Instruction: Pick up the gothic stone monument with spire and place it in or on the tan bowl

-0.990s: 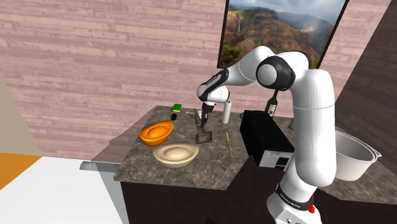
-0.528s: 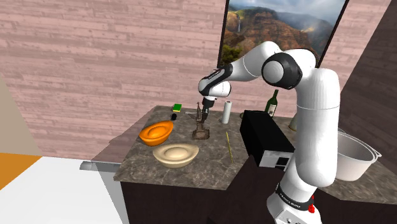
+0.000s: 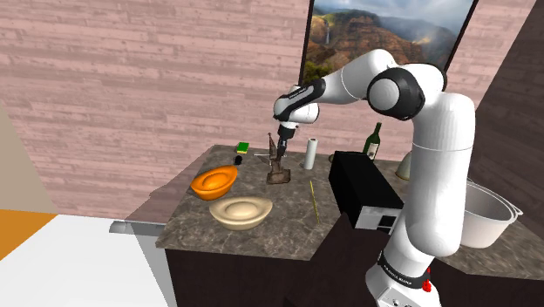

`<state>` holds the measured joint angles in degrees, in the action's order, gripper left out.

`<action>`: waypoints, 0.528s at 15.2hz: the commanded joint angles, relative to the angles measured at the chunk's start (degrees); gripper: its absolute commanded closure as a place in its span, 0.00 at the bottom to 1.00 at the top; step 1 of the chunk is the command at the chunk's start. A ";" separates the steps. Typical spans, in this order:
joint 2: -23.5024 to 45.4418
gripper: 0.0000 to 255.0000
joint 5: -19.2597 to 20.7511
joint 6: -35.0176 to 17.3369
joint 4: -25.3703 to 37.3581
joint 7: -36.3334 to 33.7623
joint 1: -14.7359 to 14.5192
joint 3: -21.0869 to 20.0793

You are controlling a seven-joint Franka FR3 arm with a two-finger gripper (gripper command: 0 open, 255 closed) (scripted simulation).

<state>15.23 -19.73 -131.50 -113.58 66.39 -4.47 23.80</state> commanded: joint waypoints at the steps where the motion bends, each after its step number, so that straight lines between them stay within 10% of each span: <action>1: -1.00 1.00 0.80 1.27 0.46 -0.67 -0.18 0.28; 8: -4.41 1.00 3.40 2.97 -0.23 -4.96 -2.45 0.02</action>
<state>11.66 -16.85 -128.15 -112.89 62.57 -6.19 24.03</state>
